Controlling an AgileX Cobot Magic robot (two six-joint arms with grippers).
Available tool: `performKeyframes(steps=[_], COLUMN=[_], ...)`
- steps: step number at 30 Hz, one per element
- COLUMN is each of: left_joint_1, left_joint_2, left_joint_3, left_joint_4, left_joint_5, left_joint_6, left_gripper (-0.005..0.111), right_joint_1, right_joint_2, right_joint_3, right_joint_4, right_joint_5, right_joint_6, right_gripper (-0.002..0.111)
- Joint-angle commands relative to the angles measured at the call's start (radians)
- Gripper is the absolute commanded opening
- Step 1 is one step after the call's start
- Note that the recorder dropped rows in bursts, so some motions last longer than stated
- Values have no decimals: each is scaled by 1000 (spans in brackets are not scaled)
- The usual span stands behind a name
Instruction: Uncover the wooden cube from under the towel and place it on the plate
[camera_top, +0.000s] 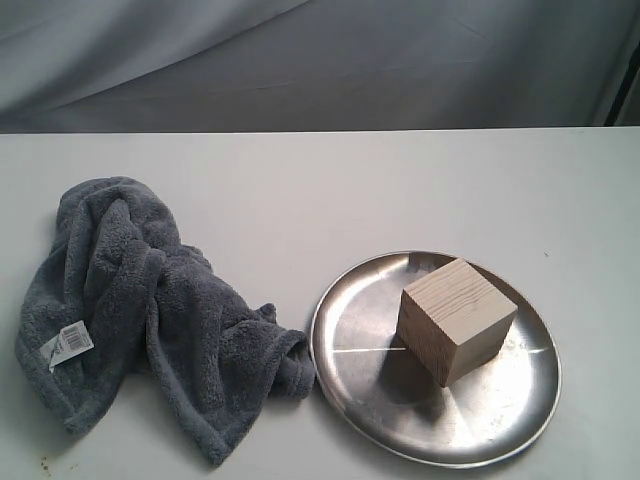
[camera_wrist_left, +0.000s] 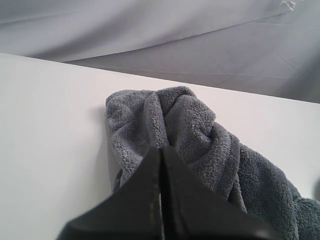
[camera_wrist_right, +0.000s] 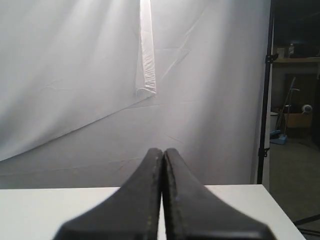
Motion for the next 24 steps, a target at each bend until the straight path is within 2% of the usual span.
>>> performKeyframes(steps=[1, 9, 11, 18, 24], left_joint_1=[-5, -5, -5, -5, -5], left_joint_2=[-4, -4, -4, -4, -4], left_joint_3=[5, 5, 5, 5, 5], left_joint_4=[-5, -5, -5, -5, -5], left_joint_5=[-9, -9, -9, -9, -9], left_joint_6=[-3, -3, -1, -1, -3], left_gripper=[0, 0, 0, 0, 0], right_joint_1=[-6, -6, -7, -7, -7], right_joint_2=[46, 47, 40, -42, -164], right_joint_3=[69, 193, 193, 193, 193], right_joint_4=[5, -2, -2, -2, -2], right_joint_5=[-160, -254, -189, -148, 29], right_joint_6=[-5, -41, -81, -101, -101], right_gripper=[0, 0, 0, 0, 0])
